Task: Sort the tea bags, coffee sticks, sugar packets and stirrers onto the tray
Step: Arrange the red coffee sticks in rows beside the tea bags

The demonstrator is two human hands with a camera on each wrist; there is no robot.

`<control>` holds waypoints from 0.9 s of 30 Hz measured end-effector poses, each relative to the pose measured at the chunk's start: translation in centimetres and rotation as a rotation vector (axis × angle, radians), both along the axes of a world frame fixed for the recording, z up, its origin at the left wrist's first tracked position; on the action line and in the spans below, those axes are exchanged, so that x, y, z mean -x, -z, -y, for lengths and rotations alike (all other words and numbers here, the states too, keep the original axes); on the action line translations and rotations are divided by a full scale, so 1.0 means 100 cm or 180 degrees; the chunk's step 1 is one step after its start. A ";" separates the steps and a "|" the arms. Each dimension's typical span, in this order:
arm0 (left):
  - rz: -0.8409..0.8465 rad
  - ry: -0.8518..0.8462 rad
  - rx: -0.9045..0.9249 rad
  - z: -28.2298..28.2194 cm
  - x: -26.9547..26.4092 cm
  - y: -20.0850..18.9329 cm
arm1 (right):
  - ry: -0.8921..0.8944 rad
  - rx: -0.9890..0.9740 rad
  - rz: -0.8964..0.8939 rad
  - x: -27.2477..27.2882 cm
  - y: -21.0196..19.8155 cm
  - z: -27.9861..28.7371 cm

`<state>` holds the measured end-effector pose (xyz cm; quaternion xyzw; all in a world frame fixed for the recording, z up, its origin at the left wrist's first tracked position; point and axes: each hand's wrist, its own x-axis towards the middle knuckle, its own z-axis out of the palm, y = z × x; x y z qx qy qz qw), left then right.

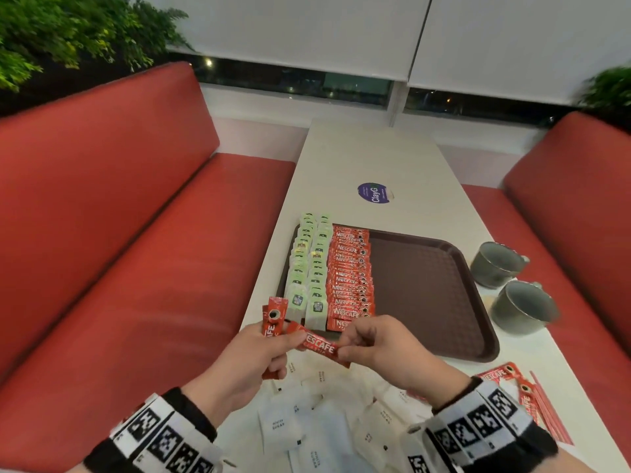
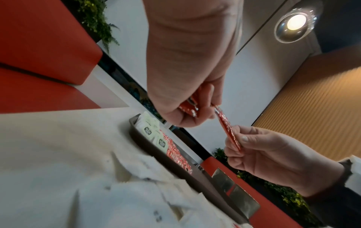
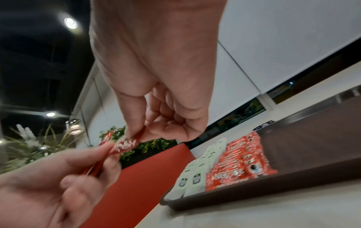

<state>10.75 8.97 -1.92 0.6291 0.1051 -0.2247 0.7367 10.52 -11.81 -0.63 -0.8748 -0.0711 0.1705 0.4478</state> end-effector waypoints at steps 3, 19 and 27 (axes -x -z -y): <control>-0.0308 -0.0138 -0.0179 -0.002 0.001 0.010 | 0.0452 0.0422 0.0273 -0.010 0.007 0.022; -0.0887 -0.0508 0.0398 -0.031 0.005 0.015 | 0.0251 0.1696 0.0044 -0.071 0.059 0.035; -0.0849 -0.0486 0.0322 -0.023 0.005 0.006 | 0.0283 0.2022 0.0210 -0.071 0.058 0.031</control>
